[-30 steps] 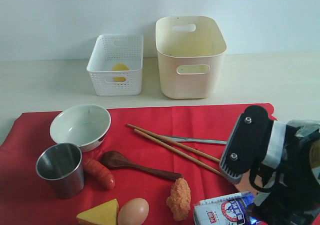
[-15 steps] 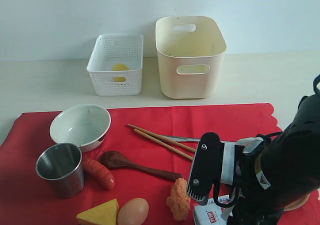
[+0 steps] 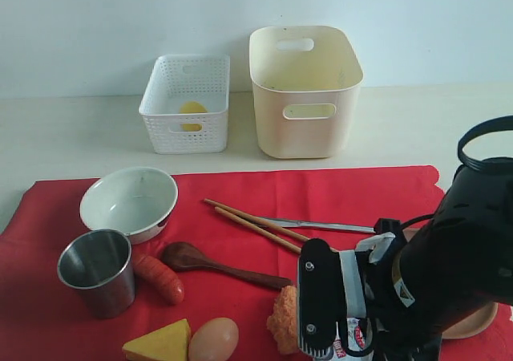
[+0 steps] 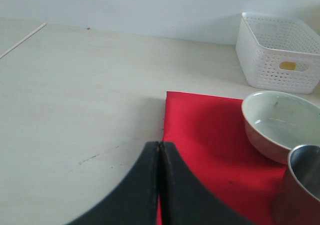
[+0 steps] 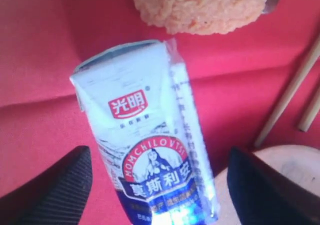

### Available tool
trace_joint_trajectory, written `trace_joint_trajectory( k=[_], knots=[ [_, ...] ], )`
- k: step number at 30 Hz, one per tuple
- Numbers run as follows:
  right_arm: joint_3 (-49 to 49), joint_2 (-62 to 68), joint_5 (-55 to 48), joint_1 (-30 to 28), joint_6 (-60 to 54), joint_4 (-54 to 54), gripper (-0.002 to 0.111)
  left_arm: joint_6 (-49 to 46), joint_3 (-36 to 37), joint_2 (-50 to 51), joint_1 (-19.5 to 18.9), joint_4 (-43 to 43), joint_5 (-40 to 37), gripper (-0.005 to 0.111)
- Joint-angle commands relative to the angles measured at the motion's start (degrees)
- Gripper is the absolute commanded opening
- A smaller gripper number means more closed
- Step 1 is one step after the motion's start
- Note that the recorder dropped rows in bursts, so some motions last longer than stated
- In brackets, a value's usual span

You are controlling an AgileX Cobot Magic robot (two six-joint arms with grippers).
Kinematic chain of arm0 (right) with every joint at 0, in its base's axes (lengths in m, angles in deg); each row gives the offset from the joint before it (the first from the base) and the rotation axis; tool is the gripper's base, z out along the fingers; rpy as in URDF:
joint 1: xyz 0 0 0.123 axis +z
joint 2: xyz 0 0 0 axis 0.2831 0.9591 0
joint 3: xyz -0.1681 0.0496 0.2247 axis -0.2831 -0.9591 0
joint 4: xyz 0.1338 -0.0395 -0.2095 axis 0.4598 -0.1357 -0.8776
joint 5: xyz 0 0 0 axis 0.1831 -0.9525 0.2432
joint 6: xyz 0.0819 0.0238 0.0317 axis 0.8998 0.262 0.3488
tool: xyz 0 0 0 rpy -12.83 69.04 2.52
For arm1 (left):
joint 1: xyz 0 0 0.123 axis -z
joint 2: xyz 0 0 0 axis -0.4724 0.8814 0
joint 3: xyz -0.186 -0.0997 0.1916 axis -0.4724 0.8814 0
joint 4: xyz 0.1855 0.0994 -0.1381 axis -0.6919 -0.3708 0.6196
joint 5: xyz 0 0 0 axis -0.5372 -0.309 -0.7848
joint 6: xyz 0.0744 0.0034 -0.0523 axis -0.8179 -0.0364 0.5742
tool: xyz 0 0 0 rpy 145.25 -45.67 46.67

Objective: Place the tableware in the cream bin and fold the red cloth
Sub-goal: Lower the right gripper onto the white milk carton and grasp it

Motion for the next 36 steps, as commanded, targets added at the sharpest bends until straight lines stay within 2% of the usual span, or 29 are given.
trace_joint_trajectory(
  k=[1,4,9,12,36],
  knots=[
    [0.3,0.2,2.2,0.1,-0.7,0.3,0.072,-0.1,0.2,-0.3,-0.1,0.1,0.6,0.001],
    [0.3,0.2,2.4,0.1,-0.7,1.1,0.075,-0.1,0.2,-0.3,-0.1,0.1,0.6,0.001],
    [0.3,0.2,1.8,0.1,-0.6,7.5,0.092,-0.1,0.2,-0.3,-0.1,0.1,0.6,0.001],
    [0.3,0.2,1.6,0.1,-1.7,8.8,0.097,-0.1,0.2,-0.3,-0.1,0.1,0.6,0.001],
    [0.4,9.0,2.7,-1.3,0.0,8.4,0.097,-0.1,0.2,-0.3,-0.1,0.1,0.6,0.001]
  ],
)
